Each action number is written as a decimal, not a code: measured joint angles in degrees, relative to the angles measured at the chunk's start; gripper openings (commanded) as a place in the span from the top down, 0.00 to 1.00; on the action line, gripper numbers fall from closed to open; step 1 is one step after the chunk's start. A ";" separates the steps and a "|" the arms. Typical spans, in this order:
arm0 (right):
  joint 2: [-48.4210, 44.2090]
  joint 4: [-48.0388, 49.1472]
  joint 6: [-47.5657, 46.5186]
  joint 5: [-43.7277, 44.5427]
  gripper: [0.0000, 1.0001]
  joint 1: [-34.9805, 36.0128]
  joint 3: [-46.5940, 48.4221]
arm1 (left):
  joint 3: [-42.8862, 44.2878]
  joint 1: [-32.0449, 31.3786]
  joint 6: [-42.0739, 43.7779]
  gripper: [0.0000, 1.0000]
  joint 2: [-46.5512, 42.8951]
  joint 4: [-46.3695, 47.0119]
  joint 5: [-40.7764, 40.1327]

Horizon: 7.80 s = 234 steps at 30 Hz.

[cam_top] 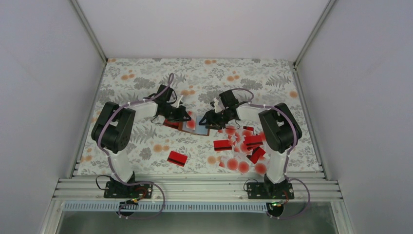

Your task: Put the credit cards into the card holder

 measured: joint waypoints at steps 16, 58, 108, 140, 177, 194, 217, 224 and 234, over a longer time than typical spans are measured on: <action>-0.02 -0.13 -0.35 0.15 0.50 0.00 -0.02 | -1.11 0.11 -2.62 0.98 1.14 1.07 3.65; -0.04 -3.17 -2.19 1.57 0.47 0.11 1.29 | 0.11 1.27 -5.09 0.98 6.45 3.19 11.52; -1.81 -5.22 -5.27 9.88 0.96 -0.46 -1.22 | 4.57 -1.81 -6.95 0.98 9.25 0.66 10.08; -2.32 -1.75 -5.27 6.82 0.96 -0.61 -3.93 | 12.37 -5.86 -5.57 0.54 10.47 -8.98 1.09; -6.58 -4.61 -5.62 7.41 0.96 -0.33 -5.25 | 28.00 -15.52 -1.44 0.06 11.19 -33.20 -28.35; -2.19 -2.19 -5.03 4.00 0.96 -0.33 -4.57 | 28.00 -15.67 -1.66 0.25 11.67 -34.10 -29.03; -0.24 -1.79 -5.27 2.93 0.96 -0.39 -3.02 | 29.49 -15.67 -1.99 0.24 12.11 -35.34 -29.99; -0.02 -1.79 -5.33 2.69 0.96 -0.39 -2.84 | 29.14 -15.67 -2.58 0.24 13.00 -34.84 -27.74; 0.15 -1.79 -5.68 2.32 0.96 -0.59 -2.78 | 29.18 -15.67 -3.04 0.24 13.07 -33.59 -24.70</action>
